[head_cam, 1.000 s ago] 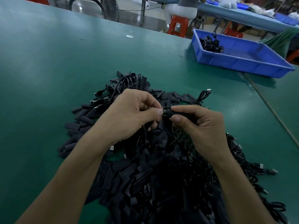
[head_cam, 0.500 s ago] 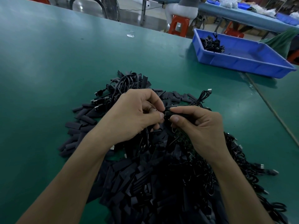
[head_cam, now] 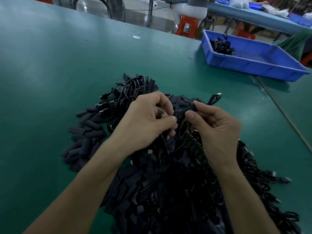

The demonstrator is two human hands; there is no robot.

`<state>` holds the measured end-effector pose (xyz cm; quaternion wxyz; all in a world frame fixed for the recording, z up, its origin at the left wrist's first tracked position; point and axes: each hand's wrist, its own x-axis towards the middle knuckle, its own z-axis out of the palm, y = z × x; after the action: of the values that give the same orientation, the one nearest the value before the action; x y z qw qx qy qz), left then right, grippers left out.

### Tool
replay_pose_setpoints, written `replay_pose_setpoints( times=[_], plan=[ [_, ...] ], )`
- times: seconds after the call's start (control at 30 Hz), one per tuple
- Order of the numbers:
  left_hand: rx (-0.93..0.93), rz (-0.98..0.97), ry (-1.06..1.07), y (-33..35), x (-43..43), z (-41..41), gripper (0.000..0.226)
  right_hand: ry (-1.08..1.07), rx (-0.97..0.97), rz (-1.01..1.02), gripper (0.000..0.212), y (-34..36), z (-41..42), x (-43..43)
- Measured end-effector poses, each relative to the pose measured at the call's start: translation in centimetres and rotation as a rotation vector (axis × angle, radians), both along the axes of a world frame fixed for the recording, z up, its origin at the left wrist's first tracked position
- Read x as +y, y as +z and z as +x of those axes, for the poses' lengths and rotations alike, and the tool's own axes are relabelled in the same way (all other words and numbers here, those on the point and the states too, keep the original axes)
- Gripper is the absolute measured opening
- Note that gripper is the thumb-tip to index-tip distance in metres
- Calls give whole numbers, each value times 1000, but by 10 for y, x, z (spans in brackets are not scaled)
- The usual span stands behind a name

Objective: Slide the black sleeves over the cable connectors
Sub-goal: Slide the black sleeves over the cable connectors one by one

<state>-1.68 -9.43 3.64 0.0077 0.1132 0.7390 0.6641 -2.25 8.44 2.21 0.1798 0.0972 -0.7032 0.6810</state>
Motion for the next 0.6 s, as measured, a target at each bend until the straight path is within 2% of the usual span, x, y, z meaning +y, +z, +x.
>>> replay_pose_setpoints(
  times=[0.3, 0.43, 0.6],
  plan=[
    [-22, 55, 35, 5, 3, 2, 21, 59, -10, -23, 34, -1, 1, -6],
    [-71, 152, -37, 8, 5, 4, 20, 110, -25, -41, 35, 0, 1, -6],
    [-143, 344, -137, 15, 4, 8, 23, 144, -118, -183, 29, 0, 2, -5]
  ],
)
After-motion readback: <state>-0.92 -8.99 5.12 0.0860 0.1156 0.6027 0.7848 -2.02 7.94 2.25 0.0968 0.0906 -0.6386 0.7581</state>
